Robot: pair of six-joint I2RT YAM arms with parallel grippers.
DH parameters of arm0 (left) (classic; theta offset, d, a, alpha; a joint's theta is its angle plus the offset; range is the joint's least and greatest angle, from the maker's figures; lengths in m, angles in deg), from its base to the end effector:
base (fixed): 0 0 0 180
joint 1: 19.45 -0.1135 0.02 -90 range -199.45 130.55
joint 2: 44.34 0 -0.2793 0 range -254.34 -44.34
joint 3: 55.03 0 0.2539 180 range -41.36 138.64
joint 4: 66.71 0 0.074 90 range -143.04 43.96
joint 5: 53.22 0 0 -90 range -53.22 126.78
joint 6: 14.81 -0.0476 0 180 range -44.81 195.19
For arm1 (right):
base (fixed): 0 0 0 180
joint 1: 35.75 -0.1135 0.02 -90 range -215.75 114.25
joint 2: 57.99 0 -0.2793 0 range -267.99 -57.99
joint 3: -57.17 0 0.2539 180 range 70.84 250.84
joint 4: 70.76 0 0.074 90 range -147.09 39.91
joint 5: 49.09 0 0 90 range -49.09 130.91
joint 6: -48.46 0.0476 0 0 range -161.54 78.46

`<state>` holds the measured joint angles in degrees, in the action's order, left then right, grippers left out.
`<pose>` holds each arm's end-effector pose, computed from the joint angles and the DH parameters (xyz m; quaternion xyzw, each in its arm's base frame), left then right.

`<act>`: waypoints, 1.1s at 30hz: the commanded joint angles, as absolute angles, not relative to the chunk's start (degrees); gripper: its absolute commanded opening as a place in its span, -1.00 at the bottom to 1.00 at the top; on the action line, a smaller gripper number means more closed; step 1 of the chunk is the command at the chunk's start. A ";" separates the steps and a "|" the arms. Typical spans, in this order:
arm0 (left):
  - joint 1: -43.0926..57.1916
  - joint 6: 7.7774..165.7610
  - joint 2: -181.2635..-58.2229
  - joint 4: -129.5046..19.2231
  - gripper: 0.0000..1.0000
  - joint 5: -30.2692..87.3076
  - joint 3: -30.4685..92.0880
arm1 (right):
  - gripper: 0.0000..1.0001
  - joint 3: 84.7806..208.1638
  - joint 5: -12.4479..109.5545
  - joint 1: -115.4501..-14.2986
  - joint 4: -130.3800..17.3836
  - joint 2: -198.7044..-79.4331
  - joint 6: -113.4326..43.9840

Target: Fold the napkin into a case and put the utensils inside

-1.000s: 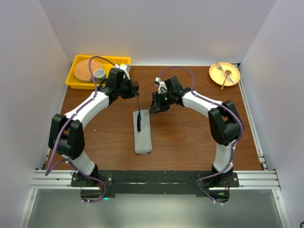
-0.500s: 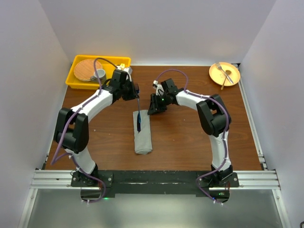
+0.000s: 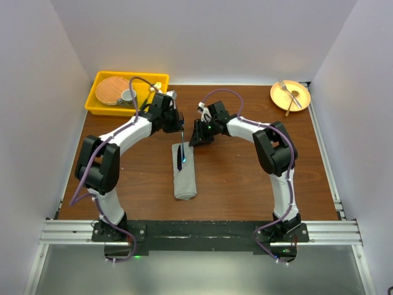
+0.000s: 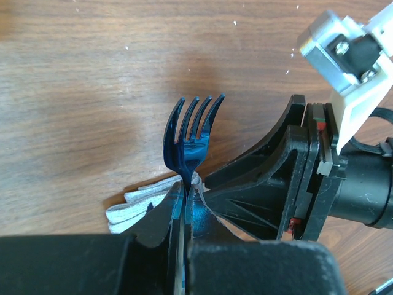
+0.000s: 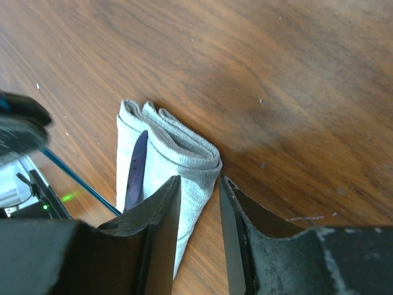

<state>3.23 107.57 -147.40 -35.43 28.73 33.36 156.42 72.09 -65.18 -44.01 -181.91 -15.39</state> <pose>0.3785 -0.1654 0.2342 -0.0520 0.9236 -0.2306 0.3017 0.4043 0.2564 0.1496 -0.1148 0.9062 0.3728 0.1632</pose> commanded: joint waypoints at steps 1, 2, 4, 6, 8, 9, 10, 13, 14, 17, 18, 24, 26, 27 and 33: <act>3.84 108.59 -148.57 -36.08 -1.00 29.49 35.81 | -0.31 157.06 72.12 -65.02 -46.28 -182.53 -13.85; 3.93 109.11 -148.84 -35.73 -1.00 29.40 35.72 | -0.34 157.06 72.03 -65.02 -46.28 -182.62 -13.59; 4.28 109.47 -149.10 -35.29 -1.00 29.14 35.55 | -0.44 156.97 72.11 -65.02 -46.46 -182.62 -13.59; 4.98 109.55 -148.84 -35.28 -1.00 29.05 34.76 | -0.49 156.88 72.03 -65.02 -46.55 -182.53 -13.50; 5.25 109.99 -148.67 -35.46 -1.00 29.22 34.14 | -0.61 156.80 71.85 -65.02 -46.55 -182.62 -13.50; 5.51 110.17 -148.58 -35.55 -1.00 29.13 33.44 | -0.66 156.71 71.68 -65.10 -46.55 -182.62 -13.41; 5.51 110.52 -148.58 -35.29 -1.00 28.96 33.09 | -0.72 156.62 71.41 -65.02 -46.55 -182.53 -13.41; 5.69 111.31 -148.49 -34.06 -1.00 28.43 32.21 | -0.91 156.36 70.71 -65.02 -46.55 -182.35 -13.33; 5.69 111.75 -148.23 -33.97 -1.00 28.43 31.94 | -1.00 156.27 70.71 -64.93 -46.55 -182.35 -13.06; 6.21 112.19 -147.44 -33.70 -1.00 28.78 30.80 | -1.00 155.66 70.27 -65.02 -47.16 -182.09 -12.28; 6.48 112.28 -147.26 -33.61 -1.00 28.78 30.28 | -1.00 155.48 69.92 -65.02 -47.42 -181.92 -12.01; 7.62 113.68 -146.20 -33.00 -1.00 28.26 27.73 | -1.00 154.86 68.95 -65.10 -48.39 -181.39 -11.13; 7.71 114.30 -145.85 -32.91 -1.00 28.08 26.85 | -1.00 154.51 68.25 -65.10 -48.83 -181.21 -11.04; 8.06 114.39 -145.68 -33.00 -1.00 28.08 26.50 | -1.00 154.42 67.99 -65.10 -48.83 -181.04 -10.95; 8.76 115.44 -143.92 -33.26 -1.00 27.90 24.39 | -1.00 153.72 66.14 -65.10 -49.71 -180.68 -10.16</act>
